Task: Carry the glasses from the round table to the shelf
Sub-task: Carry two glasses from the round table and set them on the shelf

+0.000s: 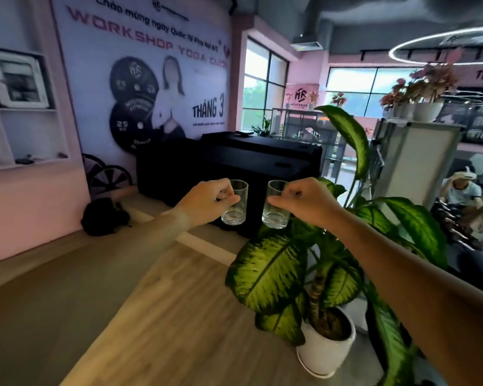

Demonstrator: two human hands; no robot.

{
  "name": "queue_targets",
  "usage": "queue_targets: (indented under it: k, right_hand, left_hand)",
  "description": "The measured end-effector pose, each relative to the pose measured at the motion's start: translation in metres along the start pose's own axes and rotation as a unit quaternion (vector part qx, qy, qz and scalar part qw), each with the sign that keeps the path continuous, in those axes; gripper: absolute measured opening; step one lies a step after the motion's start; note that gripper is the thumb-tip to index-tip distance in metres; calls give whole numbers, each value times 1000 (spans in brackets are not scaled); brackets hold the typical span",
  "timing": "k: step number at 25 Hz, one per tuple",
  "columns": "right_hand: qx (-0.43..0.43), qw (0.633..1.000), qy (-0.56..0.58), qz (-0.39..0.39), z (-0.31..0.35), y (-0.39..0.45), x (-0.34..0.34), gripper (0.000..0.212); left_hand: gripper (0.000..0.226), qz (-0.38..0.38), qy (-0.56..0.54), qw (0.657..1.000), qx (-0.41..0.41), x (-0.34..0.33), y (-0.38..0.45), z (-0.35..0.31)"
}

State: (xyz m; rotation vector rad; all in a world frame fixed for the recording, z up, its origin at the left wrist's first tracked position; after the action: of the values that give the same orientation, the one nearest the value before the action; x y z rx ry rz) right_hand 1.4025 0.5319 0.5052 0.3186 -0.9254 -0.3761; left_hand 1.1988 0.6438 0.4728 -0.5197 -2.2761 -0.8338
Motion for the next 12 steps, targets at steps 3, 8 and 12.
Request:
queue_targets:
  k: [3, 8, 12]
  right_hand:
    - [4, 1000, -13, 18, -19, 52, -24, 37]
    - [1, 999, -32, 38, -74, 149, -58, 35]
    - [12, 999, -37, 38, -119, 230, -62, 33]
  left_hand:
    - [18, 1, 16, 1000, 9, -5, 42, 38]
    - [16, 2, 28, 1000, 11, -29, 131, 95]
    - [14, 1, 28, 999, 25, -50, 215, 125]
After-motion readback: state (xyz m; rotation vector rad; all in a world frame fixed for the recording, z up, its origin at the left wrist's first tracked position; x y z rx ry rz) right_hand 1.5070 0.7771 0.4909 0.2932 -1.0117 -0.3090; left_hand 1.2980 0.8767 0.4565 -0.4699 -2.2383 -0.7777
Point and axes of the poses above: each hand's wrist, its own y-axis towards the middle knuckle, its own x-axis out of the back of the hand, z = x × y, the point moved 5 cm from there along y, towards the middle knuckle, and after that the axes turned 2 degrees about x, right-handed, at the moved point
